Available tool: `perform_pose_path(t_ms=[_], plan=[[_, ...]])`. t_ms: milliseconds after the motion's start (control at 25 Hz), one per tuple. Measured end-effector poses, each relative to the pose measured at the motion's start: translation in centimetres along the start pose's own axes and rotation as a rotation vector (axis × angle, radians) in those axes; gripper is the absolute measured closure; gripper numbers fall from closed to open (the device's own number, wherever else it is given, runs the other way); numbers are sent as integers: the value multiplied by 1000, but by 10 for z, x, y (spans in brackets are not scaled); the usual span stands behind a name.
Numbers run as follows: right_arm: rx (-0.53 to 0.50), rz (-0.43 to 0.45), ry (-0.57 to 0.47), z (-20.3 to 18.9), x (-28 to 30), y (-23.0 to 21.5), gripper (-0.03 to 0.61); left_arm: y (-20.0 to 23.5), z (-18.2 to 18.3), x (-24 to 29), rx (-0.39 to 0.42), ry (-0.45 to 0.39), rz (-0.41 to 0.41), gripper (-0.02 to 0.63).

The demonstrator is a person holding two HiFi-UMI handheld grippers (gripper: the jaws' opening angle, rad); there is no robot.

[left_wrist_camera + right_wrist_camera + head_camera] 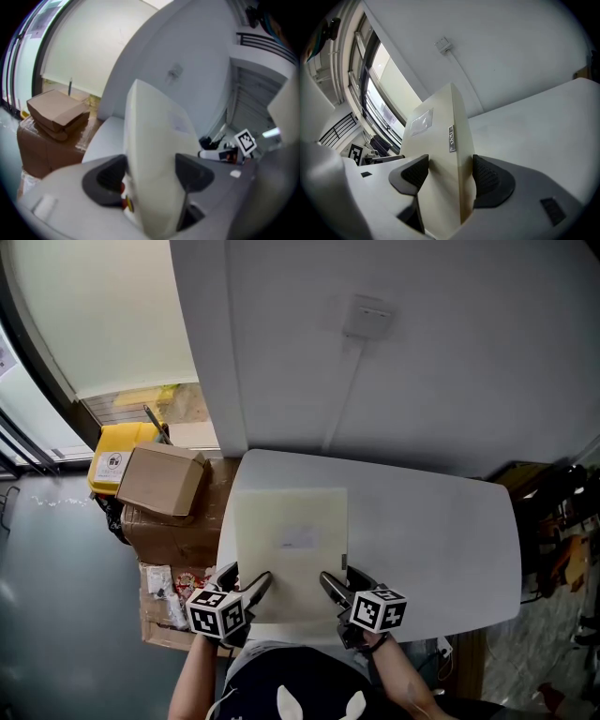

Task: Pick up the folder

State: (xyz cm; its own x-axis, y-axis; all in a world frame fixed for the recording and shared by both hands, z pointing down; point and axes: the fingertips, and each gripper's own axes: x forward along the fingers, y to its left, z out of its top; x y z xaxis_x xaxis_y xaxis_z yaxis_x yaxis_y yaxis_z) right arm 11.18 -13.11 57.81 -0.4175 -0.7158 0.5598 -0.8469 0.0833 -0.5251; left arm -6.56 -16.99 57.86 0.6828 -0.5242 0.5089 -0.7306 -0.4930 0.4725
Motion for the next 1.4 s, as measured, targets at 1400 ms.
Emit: perform_pose_path(t_ms=[1400], plan=[[-130, 49, -148, 14, -88, 40, 290, -71, 11, -72, 43, -229, 22, 287]])
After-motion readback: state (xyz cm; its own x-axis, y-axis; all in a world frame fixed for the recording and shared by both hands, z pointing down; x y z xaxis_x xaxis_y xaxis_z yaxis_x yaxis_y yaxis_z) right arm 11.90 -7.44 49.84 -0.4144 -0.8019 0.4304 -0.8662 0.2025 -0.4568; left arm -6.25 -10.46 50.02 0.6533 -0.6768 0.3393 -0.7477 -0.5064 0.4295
